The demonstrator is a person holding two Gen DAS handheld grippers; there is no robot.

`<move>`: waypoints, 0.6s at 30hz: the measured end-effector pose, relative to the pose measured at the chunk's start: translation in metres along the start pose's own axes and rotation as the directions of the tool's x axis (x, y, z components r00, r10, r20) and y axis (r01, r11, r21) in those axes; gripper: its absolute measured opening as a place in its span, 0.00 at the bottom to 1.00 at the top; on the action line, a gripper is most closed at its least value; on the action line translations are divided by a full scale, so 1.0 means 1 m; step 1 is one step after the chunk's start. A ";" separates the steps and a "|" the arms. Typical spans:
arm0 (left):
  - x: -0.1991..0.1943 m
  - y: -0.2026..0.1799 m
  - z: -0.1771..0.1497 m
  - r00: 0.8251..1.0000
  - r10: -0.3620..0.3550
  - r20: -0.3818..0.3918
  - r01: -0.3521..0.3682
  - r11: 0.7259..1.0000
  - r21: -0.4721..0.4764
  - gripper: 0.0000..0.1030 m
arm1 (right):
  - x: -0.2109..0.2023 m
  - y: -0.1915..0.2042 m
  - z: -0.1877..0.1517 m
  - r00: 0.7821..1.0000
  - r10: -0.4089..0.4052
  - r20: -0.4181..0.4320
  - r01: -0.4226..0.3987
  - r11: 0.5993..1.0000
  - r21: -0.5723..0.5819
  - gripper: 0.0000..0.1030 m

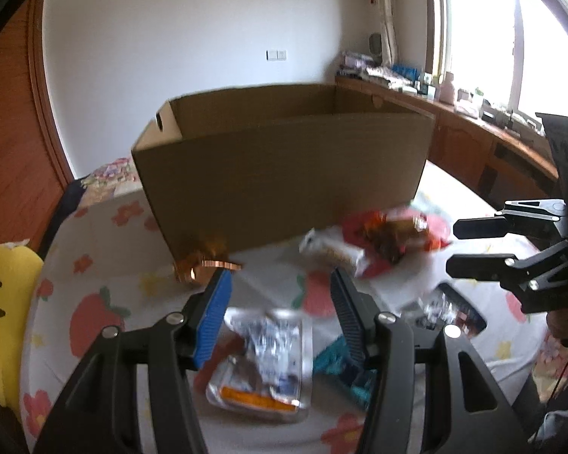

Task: Organize snacks
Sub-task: 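Move both open grippers back toward the remaining snacks on the table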

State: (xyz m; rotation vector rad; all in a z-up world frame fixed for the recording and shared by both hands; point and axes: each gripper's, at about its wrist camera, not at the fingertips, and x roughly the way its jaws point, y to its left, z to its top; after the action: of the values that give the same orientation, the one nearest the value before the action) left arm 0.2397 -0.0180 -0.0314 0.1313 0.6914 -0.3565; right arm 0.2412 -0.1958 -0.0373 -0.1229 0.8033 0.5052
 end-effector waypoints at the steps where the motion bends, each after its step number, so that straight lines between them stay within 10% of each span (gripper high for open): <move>1: 0.001 -0.001 -0.003 1.000 0.001 -0.011 -0.001 1.000 0.002 0.53 | 0.002 0.003 -0.003 1.000 0.010 -0.009 -0.010 1.000 -0.011 0.54; 18: 0.023 0.010 -0.029 0.988 0.009 -0.156 -0.013 1.000 -0.024 0.54 | 0.025 0.030 -0.026 0.988 0.073 -0.138 -0.089 0.989 -0.120 0.60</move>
State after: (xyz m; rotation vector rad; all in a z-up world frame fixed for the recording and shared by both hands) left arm 0.2427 -0.0080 -0.0687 0.1403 0.8497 -0.3291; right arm 0.2242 -0.1671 -0.0710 -0.2435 0.9093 0.6300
